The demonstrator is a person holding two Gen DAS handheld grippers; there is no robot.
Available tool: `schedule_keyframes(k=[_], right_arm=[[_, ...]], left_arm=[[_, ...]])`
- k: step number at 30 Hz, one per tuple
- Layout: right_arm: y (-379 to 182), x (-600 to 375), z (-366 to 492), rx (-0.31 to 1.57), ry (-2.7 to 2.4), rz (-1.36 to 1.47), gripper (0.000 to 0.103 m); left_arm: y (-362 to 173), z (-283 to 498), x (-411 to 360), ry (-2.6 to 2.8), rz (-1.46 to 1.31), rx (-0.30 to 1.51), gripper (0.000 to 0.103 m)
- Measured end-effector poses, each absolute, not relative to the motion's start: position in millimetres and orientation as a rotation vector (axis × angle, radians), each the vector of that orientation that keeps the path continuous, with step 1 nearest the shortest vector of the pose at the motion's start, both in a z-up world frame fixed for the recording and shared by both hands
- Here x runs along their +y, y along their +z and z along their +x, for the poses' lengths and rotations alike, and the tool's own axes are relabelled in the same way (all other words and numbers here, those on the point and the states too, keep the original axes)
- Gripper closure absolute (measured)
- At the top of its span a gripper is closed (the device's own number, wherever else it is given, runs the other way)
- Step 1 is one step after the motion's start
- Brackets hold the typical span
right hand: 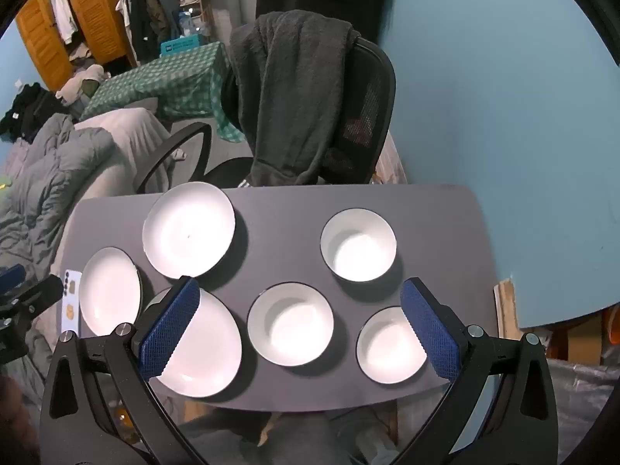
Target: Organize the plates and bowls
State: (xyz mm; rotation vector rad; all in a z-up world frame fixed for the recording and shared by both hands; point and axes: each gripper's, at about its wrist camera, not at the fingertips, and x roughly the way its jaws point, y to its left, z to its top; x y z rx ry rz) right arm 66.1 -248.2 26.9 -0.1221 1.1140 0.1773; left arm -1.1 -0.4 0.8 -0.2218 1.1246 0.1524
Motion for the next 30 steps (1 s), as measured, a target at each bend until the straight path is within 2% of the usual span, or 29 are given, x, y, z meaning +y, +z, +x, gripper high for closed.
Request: schedule_keyframes(k=[30], right_arm=[[24.0, -248.0, 65.4, 1.116, 0.202, -0.133, 0.001]], left_arm=[[0.8, -0.7, 2.2, 0.158, -0.303, 1.112, 0.000]])
